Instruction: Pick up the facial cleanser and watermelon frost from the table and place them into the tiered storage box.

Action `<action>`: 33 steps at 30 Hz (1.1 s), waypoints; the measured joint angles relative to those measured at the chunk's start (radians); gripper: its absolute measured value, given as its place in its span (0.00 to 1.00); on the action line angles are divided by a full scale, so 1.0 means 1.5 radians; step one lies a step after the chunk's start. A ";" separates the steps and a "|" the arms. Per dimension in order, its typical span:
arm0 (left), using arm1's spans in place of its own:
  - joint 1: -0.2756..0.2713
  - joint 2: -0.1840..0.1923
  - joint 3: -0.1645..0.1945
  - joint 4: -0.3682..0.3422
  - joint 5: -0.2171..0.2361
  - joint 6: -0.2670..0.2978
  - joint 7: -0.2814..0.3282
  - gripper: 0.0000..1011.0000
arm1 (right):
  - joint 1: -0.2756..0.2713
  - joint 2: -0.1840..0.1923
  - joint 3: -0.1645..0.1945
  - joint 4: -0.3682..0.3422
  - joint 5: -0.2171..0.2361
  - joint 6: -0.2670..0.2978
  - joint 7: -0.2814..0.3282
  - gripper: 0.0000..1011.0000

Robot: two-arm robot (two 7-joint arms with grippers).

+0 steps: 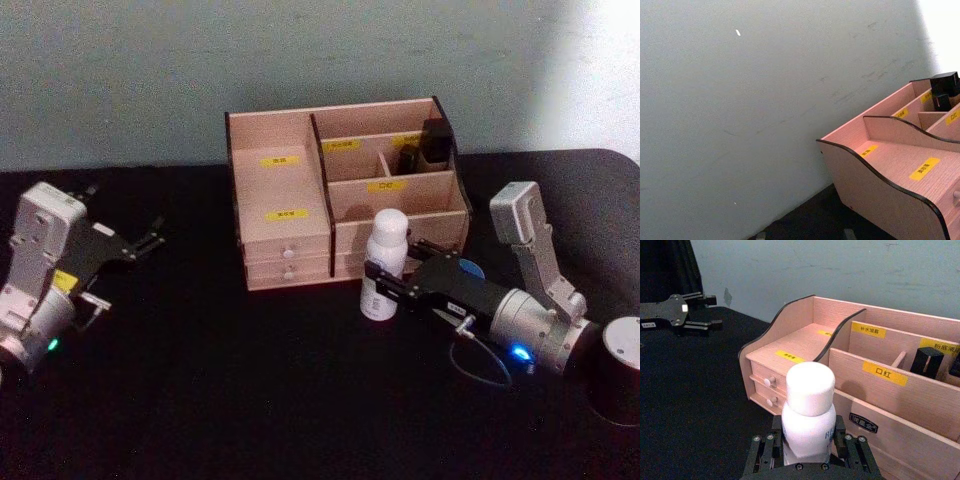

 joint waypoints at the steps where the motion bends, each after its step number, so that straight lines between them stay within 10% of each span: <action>1: 0.000 0.000 0.000 0.000 0.000 0.000 0.000 0.99 | 0.000 0.000 0.000 0.000 0.000 0.000 0.000 0.60; 33: 0.000 0.000 0.000 0.000 0.000 0.000 0.000 0.99 | -0.009 0.047 0.002 -0.066 0.045 0.020 0.054 0.59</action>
